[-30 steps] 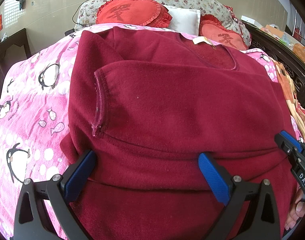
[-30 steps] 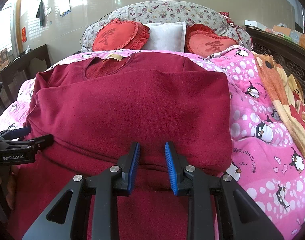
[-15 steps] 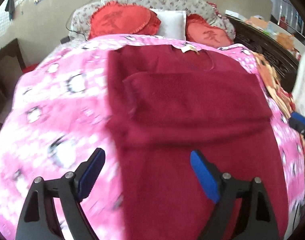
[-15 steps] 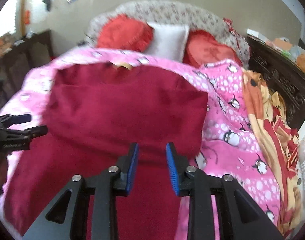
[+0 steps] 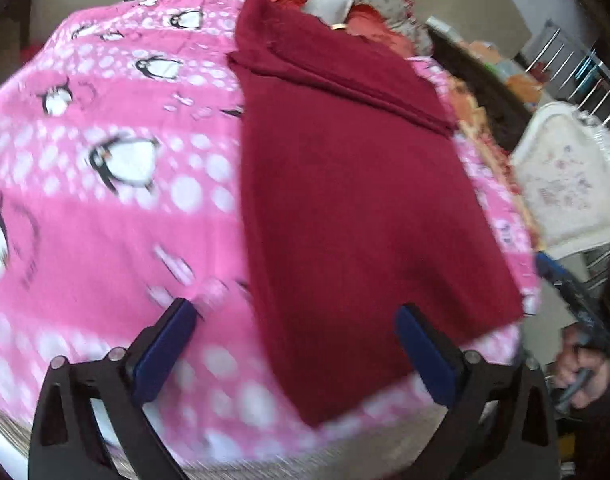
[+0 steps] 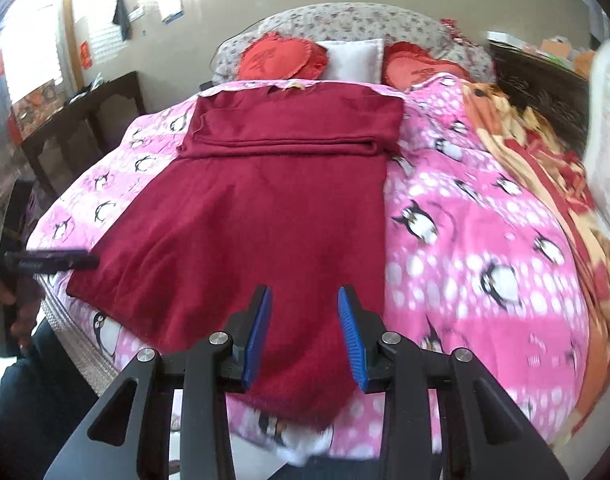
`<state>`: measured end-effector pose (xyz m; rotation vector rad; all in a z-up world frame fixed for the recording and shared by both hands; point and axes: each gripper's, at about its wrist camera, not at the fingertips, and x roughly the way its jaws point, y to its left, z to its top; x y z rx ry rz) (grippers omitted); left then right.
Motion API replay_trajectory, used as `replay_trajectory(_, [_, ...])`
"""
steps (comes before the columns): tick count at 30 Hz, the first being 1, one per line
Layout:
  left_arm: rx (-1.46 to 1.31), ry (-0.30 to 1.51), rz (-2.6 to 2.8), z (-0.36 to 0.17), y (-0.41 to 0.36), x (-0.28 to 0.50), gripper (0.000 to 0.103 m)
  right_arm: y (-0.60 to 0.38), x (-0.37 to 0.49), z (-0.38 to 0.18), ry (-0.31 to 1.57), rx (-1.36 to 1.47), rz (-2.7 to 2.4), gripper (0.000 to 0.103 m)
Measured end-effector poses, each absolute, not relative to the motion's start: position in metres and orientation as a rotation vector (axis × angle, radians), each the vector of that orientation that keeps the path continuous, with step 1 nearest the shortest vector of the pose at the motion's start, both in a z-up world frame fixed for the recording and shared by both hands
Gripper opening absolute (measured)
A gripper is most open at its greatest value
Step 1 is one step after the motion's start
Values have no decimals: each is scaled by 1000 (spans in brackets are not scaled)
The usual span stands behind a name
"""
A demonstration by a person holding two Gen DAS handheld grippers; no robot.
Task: Fold small clothes
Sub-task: 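Grasp the sweater hem with both tools and lift it toward the collar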
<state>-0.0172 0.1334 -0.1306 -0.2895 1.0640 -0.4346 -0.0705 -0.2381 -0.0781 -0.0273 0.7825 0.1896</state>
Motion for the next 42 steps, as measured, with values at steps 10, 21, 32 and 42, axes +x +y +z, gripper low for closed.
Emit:
replay_trajectory(10, [-503,1074,-652,-128,121,-26,98,-242,-94,-77,748,35,180,4])
replay_trajectory(21, [-466,1048,-522,-129,126,-22,61,-272,-116,-91,826,153,136,4])
replay_trajectory(32, [-472,1051,-452,-138,142,-28,35,-293,-99,-137,916,465,169,4])
replay_trajectory(42, [-439,1029,-442,-132,127,-32,58,-315,-105,-159,887,767,311,0])
